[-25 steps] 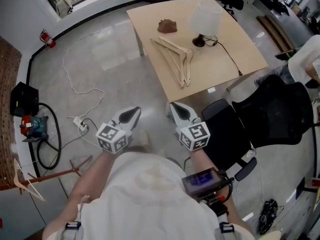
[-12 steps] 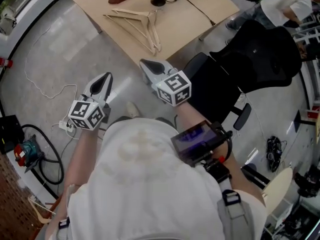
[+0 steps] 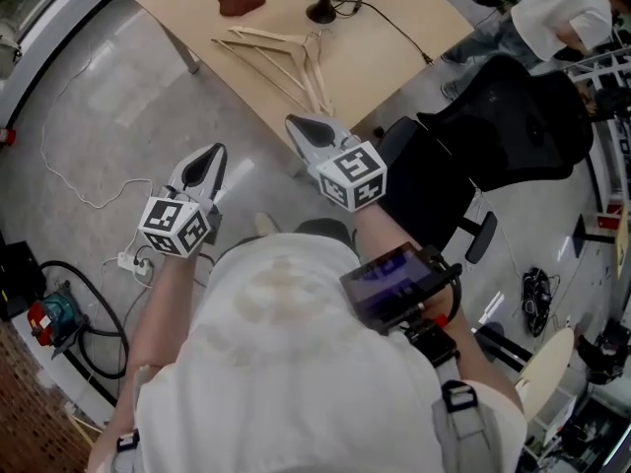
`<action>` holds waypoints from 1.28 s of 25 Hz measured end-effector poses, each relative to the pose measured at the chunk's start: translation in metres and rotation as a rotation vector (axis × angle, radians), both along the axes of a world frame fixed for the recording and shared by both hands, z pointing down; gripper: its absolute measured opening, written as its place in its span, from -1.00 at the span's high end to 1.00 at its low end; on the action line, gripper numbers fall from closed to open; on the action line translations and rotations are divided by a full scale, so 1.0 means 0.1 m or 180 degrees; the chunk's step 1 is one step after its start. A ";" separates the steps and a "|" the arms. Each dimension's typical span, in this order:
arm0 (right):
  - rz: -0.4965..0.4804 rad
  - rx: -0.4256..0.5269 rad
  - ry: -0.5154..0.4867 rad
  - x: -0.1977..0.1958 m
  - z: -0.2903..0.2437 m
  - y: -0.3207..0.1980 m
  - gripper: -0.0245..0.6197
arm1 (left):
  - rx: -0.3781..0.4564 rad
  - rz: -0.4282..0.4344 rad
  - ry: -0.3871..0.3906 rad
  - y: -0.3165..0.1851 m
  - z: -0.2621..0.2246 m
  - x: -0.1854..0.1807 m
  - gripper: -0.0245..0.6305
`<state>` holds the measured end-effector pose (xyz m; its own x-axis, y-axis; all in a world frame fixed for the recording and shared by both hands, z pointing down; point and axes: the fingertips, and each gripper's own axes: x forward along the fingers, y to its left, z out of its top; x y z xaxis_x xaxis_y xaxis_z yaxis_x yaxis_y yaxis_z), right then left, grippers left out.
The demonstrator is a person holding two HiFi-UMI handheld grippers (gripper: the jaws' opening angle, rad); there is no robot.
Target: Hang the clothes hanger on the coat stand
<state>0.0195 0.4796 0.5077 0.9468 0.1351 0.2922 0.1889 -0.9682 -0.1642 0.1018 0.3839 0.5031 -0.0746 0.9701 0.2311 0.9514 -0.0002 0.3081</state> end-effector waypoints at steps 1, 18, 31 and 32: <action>0.0017 0.0011 -0.0027 0.01 0.03 0.01 0.88 | 0.0005 0.0002 -0.0017 0.00 0.02 0.03 0.92; -0.0074 0.0153 -0.0317 0.05 0.43 0.33 0.88 | 0.0148 -0.0160 -0.0120 0.23 0.17 -0.01 0.92; 0.0116 0.0334 -0.0829 0.06 1.16 1.23 0.88 | 0.0438 -0.0252 -0.0106 0.75 0.36 -0.04 0.92; 0.0144 0.0367 -0.0889 0.07 1.26 1.30 0.88 | 0.0462 -0.0285 -0.0112 0.76 0.38 -0.03 0.92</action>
<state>0.0269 0.6091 0.6332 0.8213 0.1261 0.5563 0.2847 -0.9357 -0.2082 0.0989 0.4597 0.5413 0.0002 0.9298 0.3681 0.9342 -0.1315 0.3317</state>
